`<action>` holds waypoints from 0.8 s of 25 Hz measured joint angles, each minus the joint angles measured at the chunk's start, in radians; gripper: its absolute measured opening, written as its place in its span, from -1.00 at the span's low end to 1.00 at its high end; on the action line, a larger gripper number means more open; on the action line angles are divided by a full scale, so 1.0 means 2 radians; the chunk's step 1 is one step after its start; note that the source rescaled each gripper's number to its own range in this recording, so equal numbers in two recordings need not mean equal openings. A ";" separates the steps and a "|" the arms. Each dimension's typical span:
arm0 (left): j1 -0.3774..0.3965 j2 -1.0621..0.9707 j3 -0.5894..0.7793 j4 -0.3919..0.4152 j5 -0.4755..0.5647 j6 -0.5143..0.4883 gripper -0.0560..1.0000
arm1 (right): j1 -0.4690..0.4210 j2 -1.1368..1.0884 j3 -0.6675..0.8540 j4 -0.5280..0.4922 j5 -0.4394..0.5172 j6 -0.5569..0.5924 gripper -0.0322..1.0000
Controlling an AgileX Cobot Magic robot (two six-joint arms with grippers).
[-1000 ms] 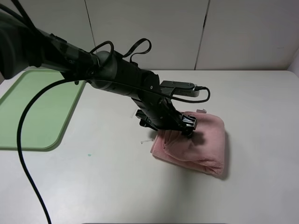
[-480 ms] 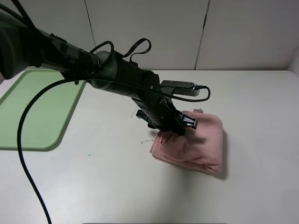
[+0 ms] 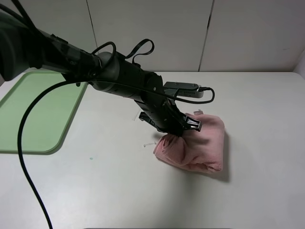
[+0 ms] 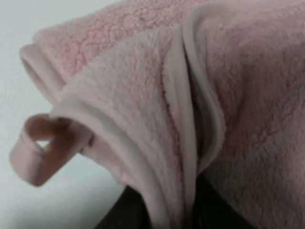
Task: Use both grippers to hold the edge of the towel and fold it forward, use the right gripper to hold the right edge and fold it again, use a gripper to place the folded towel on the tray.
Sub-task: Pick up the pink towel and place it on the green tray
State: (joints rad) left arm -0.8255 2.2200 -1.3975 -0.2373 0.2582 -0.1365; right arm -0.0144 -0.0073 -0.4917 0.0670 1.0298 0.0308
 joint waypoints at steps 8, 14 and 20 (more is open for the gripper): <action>0.000 -0.003 0.000 0.000 0.001 0.000 -0.69 | 0.000 0.000 0.000 0.000 0.000 0.000 1.00; 0.003 -0.041 0.000 0.012 0.035 0.000 -0.69 | 0.000 0.000 0.000 0.000 0.000 0.000 1.00; 0.024 -0.081 0.000 0.040 0.101 0.001 -0.69 | 0.000 0.000 0.000 0.000 0.000 0.000 1.00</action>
State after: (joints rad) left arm -0.7784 2.0573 -1.3975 -0.1571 0.4596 -0.1343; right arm -0.0144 -0.0073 -0.4917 0.0670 1.0298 0.0308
